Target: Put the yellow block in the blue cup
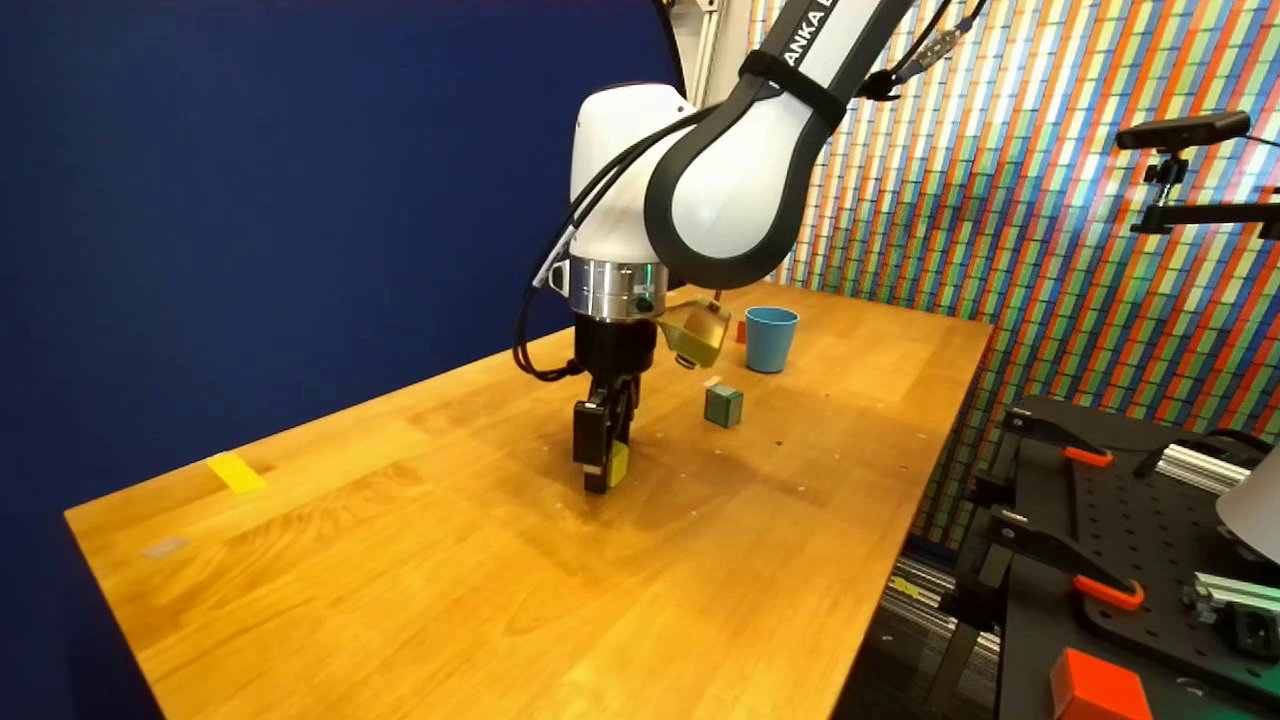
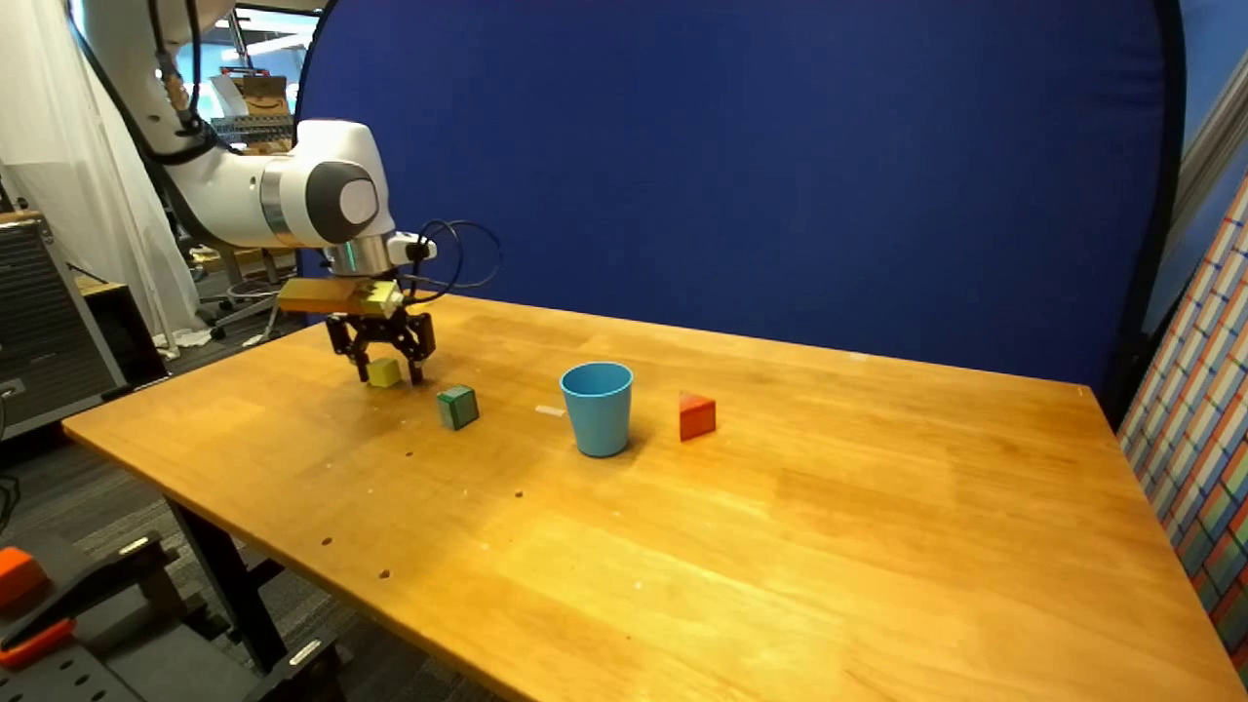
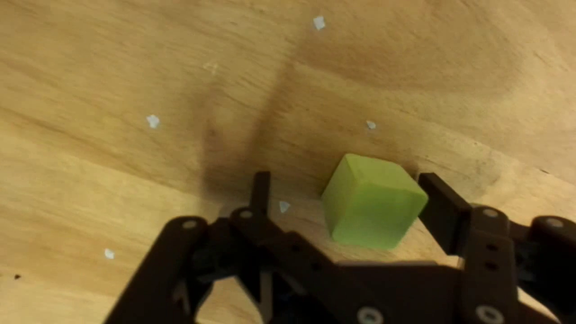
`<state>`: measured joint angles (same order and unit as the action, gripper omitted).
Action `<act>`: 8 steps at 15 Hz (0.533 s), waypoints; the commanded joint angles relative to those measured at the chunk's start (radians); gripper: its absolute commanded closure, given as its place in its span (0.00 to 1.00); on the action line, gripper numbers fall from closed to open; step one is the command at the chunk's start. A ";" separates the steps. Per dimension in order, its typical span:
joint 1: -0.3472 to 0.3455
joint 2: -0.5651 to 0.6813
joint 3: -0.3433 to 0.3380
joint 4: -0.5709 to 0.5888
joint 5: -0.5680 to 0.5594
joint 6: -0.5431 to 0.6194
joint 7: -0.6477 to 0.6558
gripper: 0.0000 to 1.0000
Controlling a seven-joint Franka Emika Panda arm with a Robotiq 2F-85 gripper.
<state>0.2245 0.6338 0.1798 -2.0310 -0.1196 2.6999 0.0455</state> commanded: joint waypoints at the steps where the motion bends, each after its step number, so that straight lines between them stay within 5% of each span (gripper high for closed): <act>1: 0.034 0.003 -0.015 0.041 0.012 -0.007 0.004 0.51; 6: 0.052 -0.076 -0.057 -0.017 0.007 -0.038 0.064 0.88; 8: 0.062 -0.124 -0.096 -0.063 -0.006 -0.046 0.107 0.84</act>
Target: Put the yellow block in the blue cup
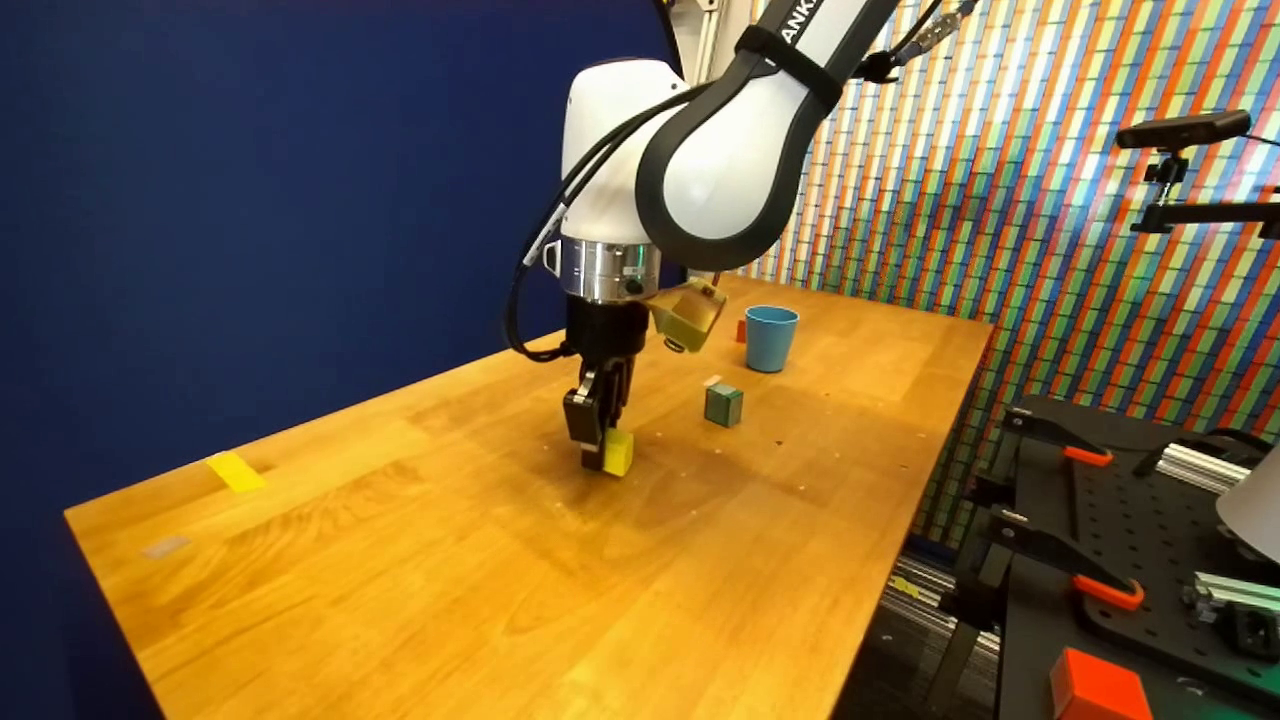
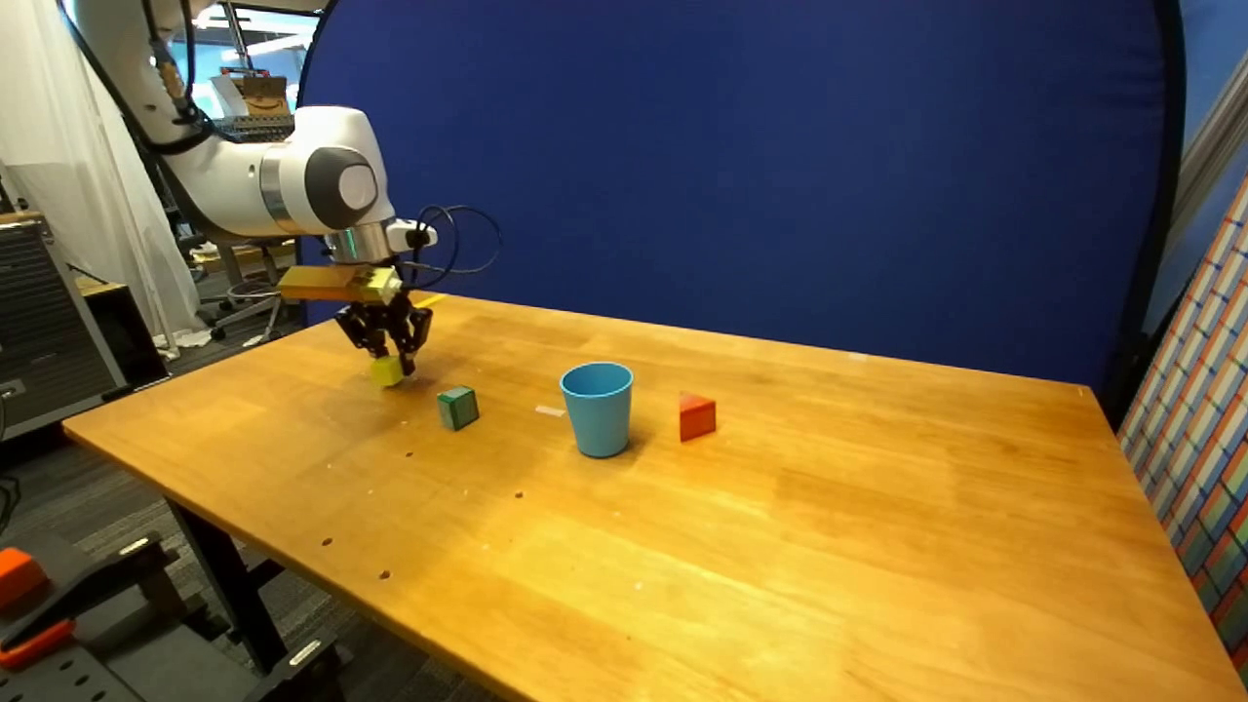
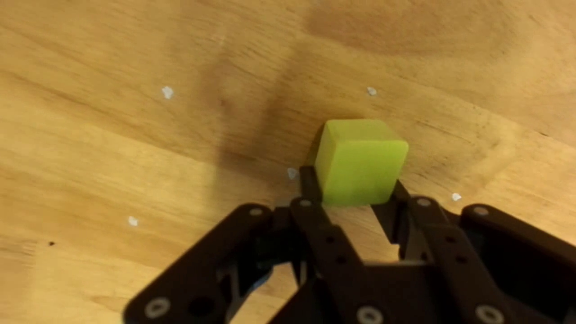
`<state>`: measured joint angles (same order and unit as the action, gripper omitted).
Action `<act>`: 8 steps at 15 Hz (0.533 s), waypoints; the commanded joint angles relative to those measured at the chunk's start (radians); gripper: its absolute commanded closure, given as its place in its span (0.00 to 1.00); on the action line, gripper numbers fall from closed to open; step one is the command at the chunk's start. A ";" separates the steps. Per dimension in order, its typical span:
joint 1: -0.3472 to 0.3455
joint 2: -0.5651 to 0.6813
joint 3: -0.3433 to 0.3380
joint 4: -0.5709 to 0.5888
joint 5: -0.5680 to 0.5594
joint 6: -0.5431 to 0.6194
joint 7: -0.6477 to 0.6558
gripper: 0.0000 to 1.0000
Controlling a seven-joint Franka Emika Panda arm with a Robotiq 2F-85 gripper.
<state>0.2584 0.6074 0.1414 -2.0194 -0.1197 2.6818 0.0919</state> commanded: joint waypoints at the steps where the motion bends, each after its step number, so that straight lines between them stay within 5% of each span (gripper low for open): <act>1: 0.029 -0.117 -0.072 -0.094 -0.010 -0.033 0.077 0.84; 8: 0.067 -0.291 -0.210 -0.195 -0.159 -0.100 0.250 0.87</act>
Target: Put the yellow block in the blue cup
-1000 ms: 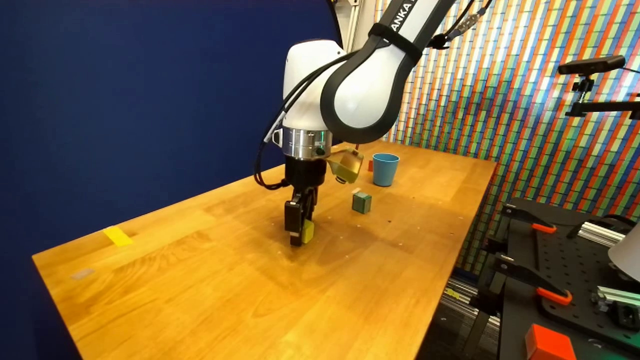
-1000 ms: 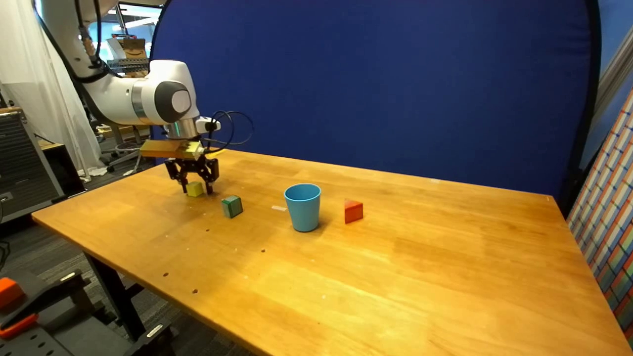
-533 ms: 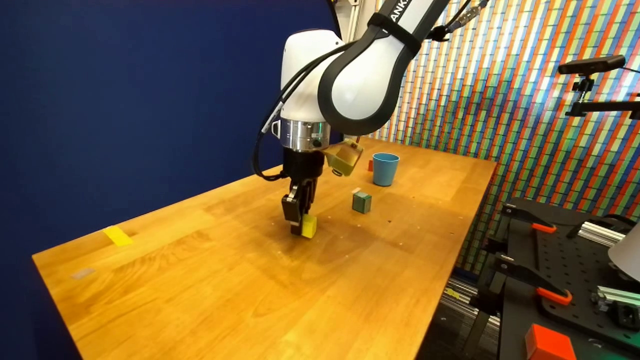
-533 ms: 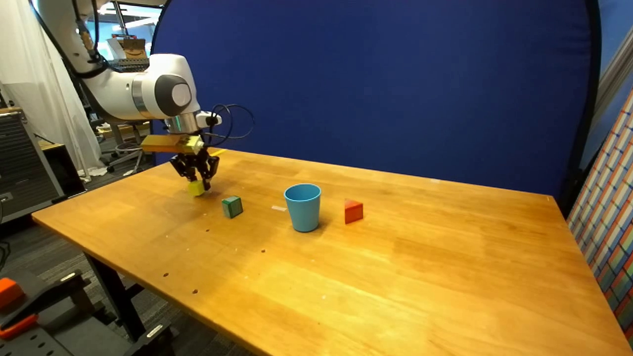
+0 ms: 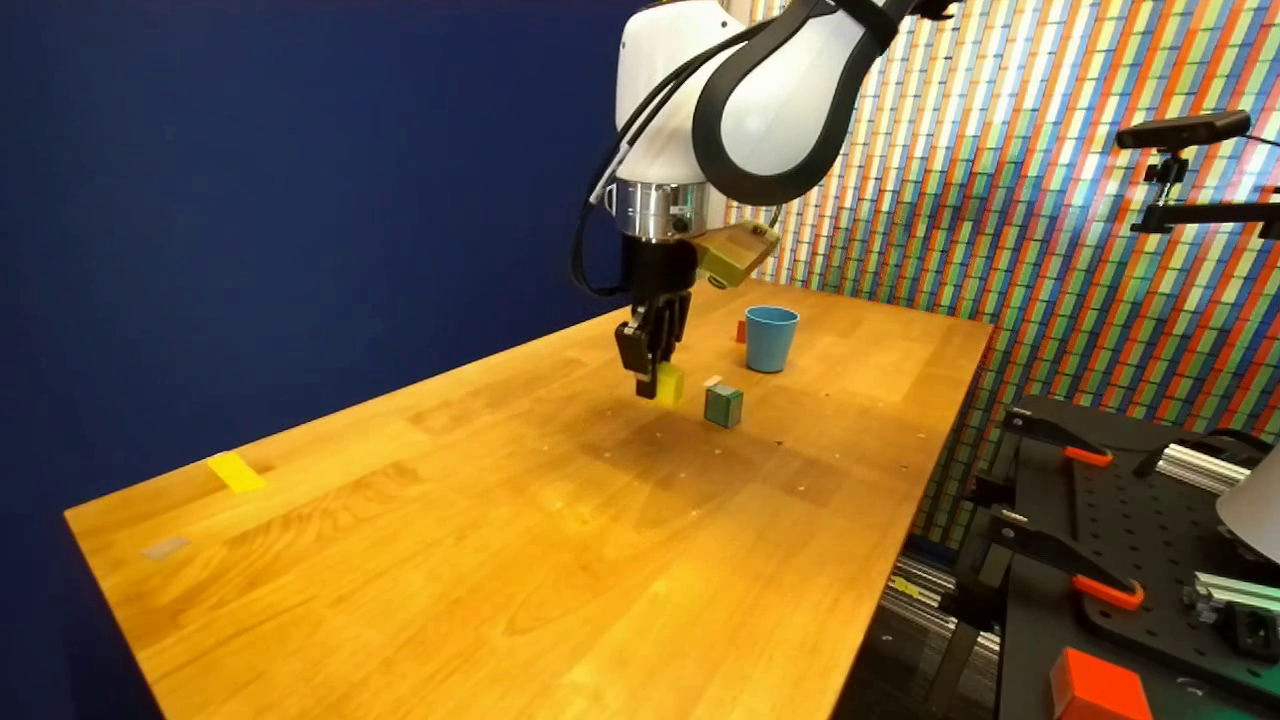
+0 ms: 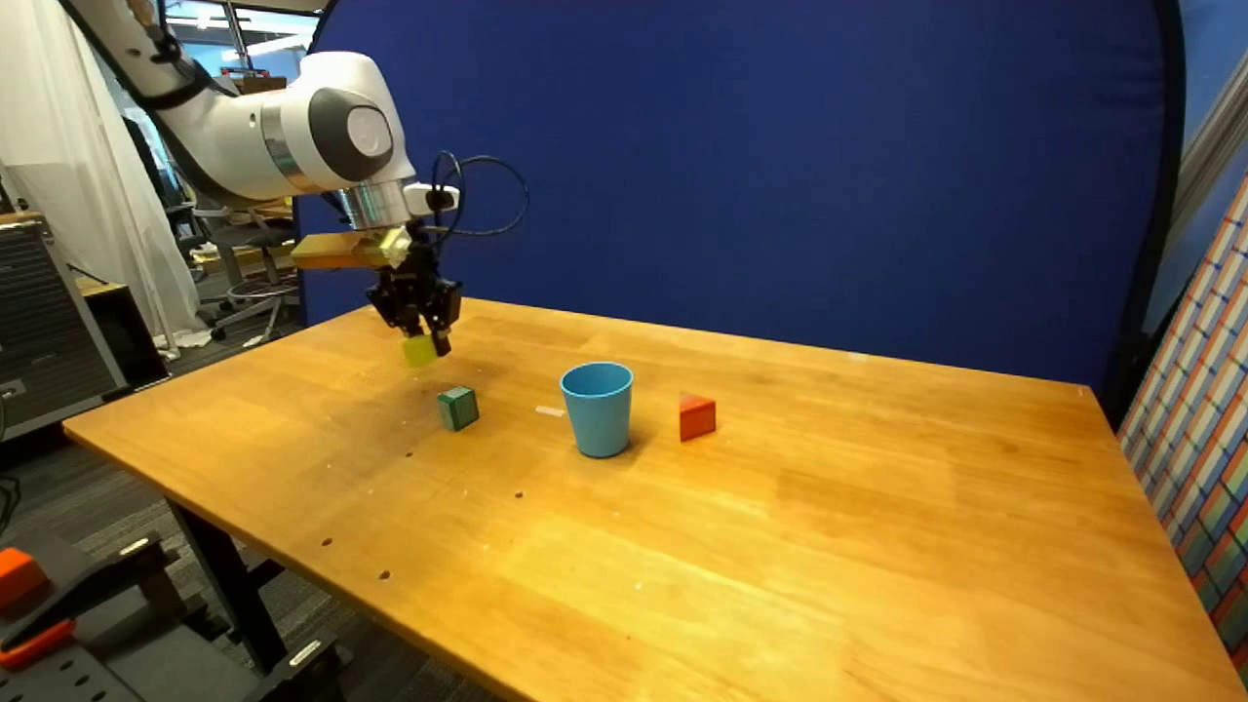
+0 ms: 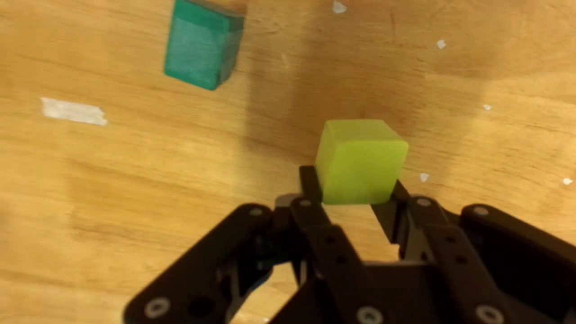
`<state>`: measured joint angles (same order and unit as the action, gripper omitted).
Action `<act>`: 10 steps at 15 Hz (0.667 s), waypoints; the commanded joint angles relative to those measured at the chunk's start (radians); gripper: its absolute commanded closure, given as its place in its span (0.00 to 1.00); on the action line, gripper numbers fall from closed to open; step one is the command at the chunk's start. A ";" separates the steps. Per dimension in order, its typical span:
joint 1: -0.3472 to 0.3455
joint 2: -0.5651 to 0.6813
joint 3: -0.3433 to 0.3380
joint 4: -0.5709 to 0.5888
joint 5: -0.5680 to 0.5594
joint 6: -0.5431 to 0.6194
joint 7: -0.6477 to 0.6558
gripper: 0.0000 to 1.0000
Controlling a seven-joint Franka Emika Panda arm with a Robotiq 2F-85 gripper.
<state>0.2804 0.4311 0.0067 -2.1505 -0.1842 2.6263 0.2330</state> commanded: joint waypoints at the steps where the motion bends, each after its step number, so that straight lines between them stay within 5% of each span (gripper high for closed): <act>1: 0.051 -0.137 -0.101 -0.073 -0.145 -0.055 0.152 0.87; 6: -0.010 -0.189 -0.159 -0.068 -0.325 -0.128 0.281 0.87; 10: -0.082 -0.158 -0.173 -0.045 -0.350 -0.131 0.288 0.87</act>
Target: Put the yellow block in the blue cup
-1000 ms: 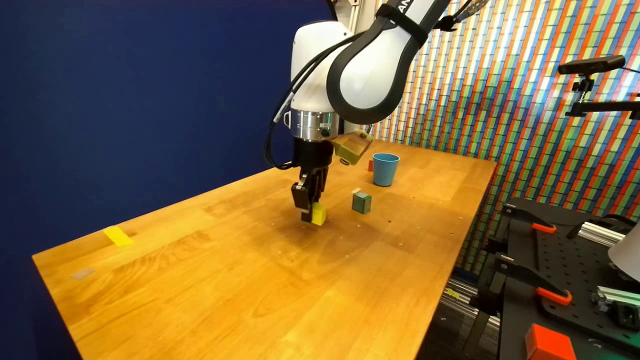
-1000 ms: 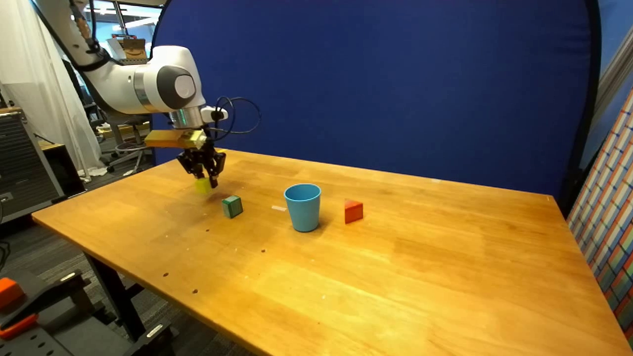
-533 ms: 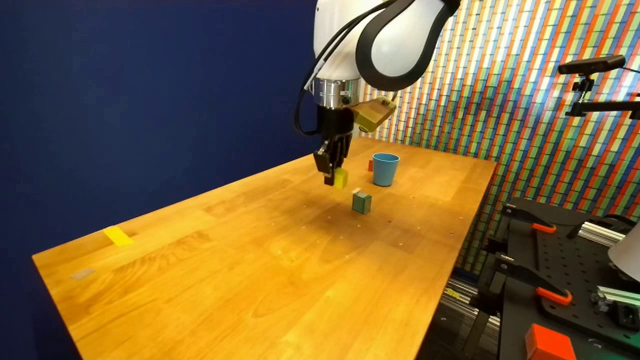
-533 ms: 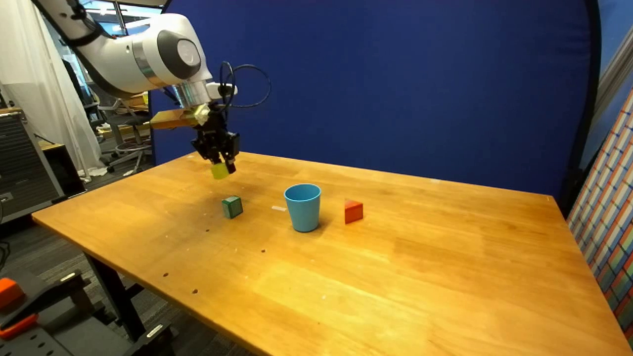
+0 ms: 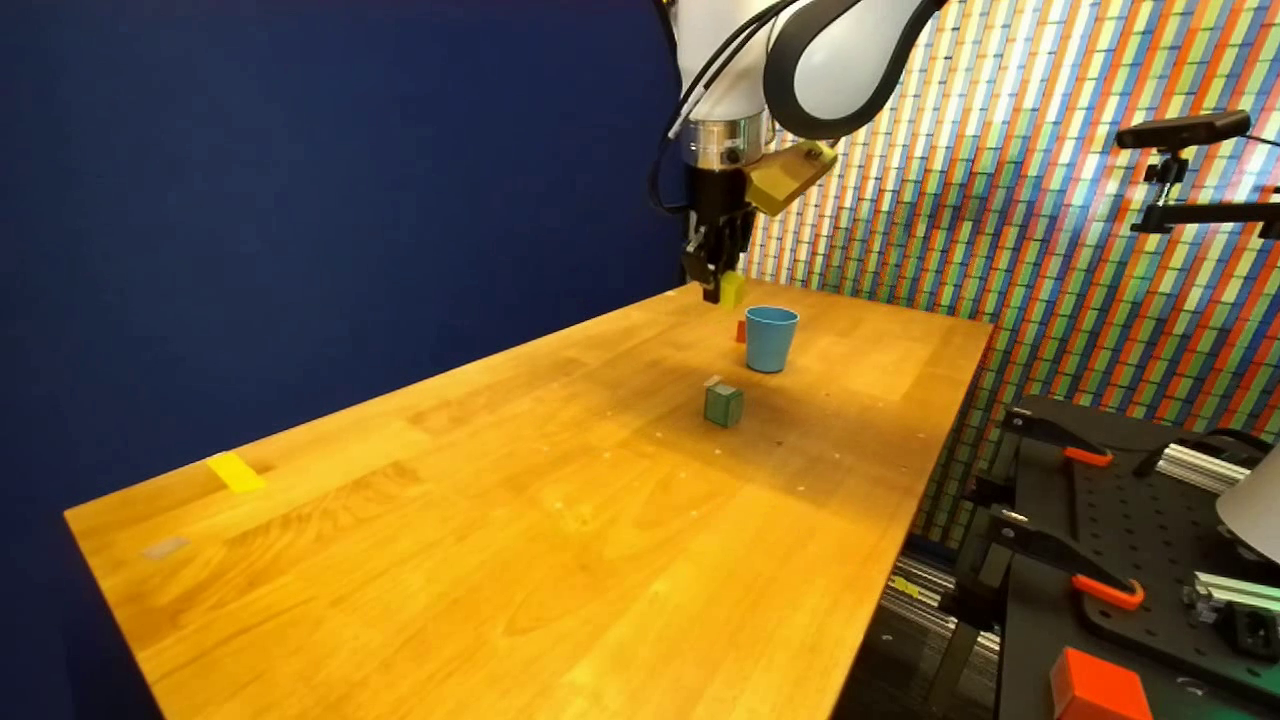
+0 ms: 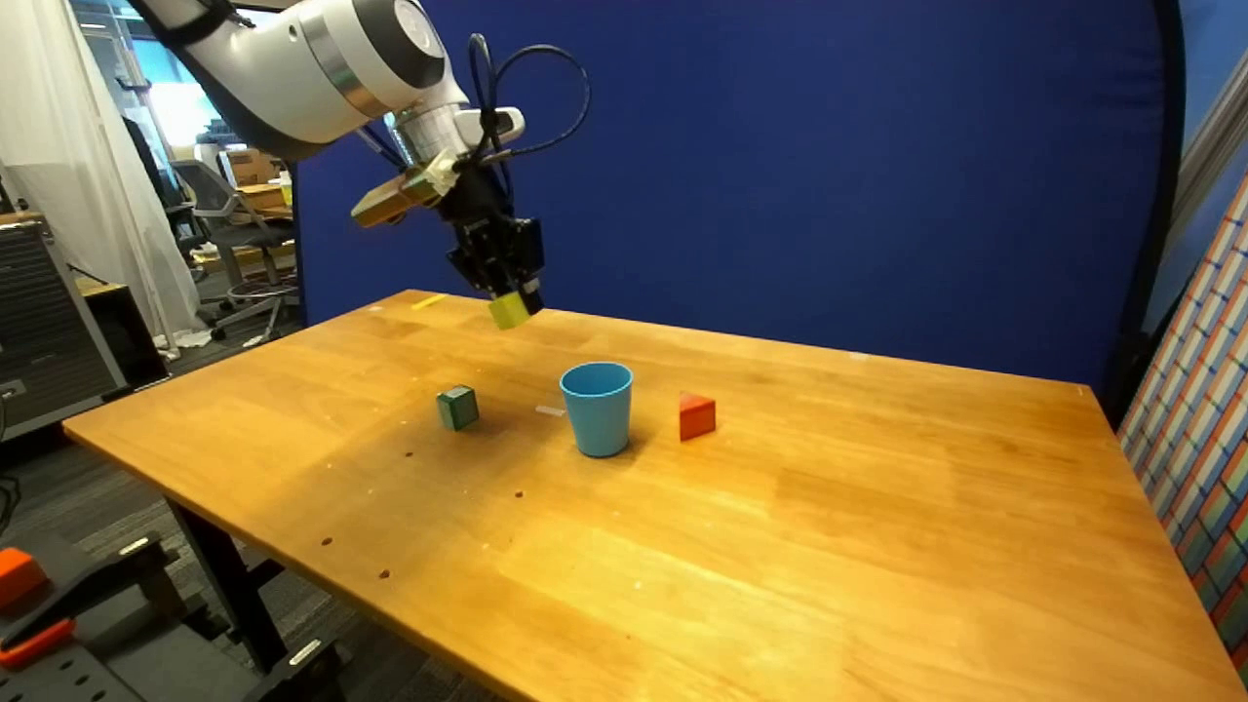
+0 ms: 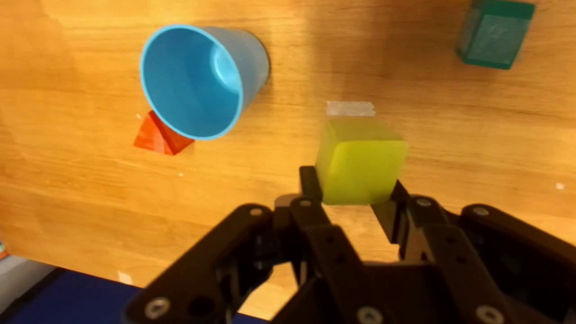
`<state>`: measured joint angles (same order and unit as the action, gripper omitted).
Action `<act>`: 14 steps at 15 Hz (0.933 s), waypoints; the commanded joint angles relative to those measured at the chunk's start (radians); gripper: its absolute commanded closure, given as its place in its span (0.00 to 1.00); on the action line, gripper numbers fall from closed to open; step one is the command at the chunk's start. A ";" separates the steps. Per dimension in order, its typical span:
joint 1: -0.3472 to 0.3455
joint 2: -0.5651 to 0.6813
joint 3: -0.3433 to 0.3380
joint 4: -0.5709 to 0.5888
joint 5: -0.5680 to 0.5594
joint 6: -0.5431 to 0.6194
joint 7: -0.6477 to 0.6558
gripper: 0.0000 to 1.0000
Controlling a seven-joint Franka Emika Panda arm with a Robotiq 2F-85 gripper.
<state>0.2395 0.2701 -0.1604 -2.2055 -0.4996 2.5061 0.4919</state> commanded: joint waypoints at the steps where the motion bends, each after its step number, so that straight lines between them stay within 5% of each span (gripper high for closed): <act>1: -0.056 0.009 -0.011 0.012 -0.036 -0.009 0.029 0.87; 8: -0.145 0.024 -0.024 0.024 -0.007 -0.004 0.000 0.86; 9: -0.153 0.025 -0.024 0.024 -0.002 -0.004 -0.005 0.77; 10: -0.161 0.027 -0.021 0.025 0.007 -0.002 -0.015 0.41; 14: -0.173 0.018 -0.012 0.016 0.025 -0.006 -0.030 0.19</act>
<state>0.0784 0.2896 -0.1811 -2.2022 -0.5045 2.5047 0.4935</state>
